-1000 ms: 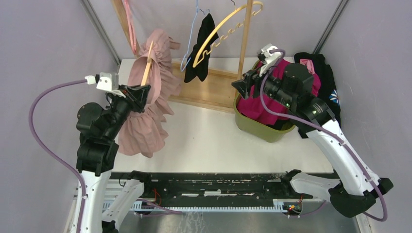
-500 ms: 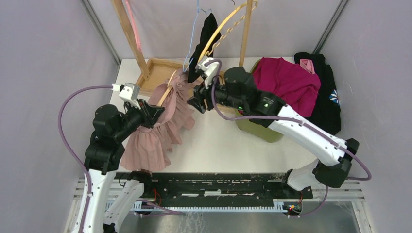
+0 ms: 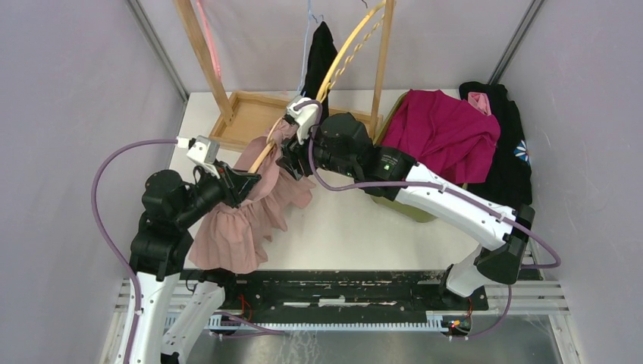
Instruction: Remove the skirt from the hanger
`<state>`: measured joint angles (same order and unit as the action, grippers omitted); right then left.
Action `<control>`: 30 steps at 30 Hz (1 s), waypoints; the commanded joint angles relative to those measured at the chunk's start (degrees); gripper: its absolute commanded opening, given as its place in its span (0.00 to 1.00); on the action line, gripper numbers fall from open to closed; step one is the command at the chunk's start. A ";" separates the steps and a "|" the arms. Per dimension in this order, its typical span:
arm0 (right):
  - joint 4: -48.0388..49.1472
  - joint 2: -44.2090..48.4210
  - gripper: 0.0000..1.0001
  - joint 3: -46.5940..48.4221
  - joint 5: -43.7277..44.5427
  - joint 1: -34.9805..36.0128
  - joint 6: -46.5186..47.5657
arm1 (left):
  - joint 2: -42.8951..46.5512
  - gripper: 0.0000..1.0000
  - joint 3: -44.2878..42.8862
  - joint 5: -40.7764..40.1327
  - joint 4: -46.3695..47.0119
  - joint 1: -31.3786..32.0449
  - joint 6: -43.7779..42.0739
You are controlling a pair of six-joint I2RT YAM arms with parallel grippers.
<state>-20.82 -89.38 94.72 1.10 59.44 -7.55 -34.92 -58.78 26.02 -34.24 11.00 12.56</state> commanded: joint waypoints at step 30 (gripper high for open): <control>-3.19 -5.71 0.01 8.97 14.22 1.05 2.53 | 2.01 0.03 -3.80 -0.08 0.81 0.26 -3.69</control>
<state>-22.15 -95.44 99.96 7.29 60.29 -7.97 -34.06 -59.33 25.71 -37.32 11.07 12.51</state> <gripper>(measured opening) 0.018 0.224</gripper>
